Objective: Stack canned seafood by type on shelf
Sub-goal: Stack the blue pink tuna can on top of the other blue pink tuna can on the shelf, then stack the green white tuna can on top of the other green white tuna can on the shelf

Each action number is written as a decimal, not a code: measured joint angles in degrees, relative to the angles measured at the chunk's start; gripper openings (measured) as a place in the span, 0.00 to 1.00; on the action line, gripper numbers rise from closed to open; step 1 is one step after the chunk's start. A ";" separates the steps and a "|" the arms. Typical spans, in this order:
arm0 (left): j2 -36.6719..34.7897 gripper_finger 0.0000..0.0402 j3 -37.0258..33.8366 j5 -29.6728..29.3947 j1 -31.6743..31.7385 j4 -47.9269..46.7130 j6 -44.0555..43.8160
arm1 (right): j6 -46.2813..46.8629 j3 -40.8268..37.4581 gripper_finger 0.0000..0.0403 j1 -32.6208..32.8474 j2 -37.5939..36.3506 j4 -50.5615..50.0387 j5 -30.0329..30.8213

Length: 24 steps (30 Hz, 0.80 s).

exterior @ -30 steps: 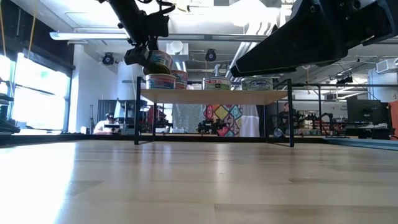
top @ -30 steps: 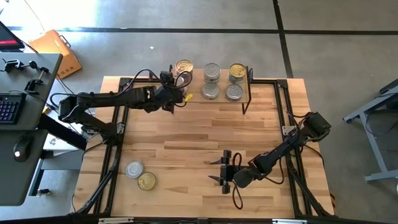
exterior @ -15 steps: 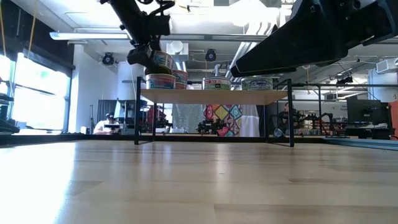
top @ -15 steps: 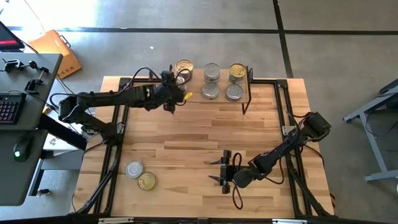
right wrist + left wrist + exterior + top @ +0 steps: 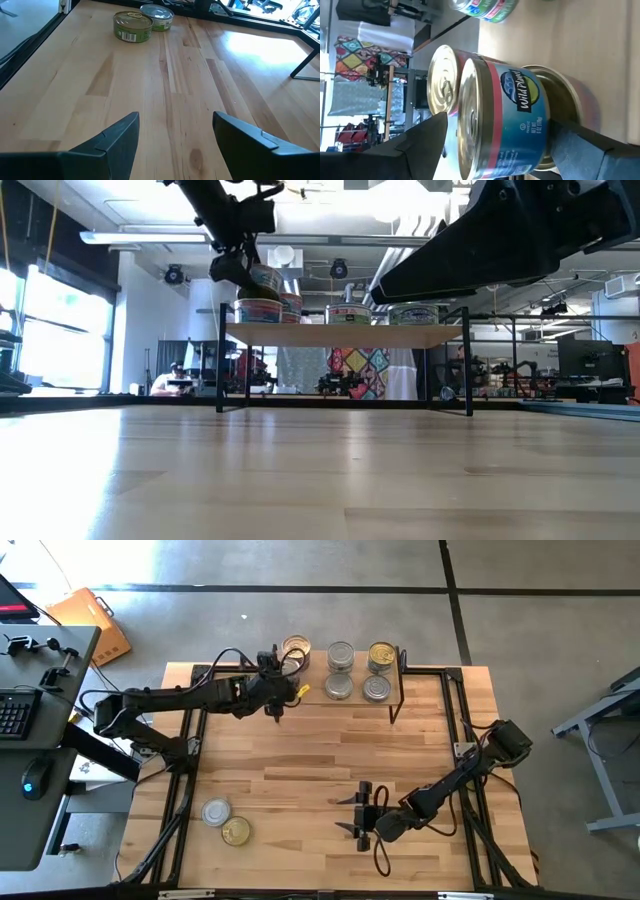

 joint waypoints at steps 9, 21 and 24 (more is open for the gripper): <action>0.00 0.77 0.00 0.37 -1.16 -5.73 -5.62 | 0.01 0.00 0.61 0.00 0.02 -0.33 0.00; -0.28 0.77 2.58 1.31 -1.04 -6.70 -7.56 | 0.48 0.00 0.61 -0.11 0.02 -0.51 0.00; -0.28 0.77 4.43 1.23 -1.40 -9.95 -8.57 | 1.25 0.00 0.61 -0.11 0.02 -1.13 0.00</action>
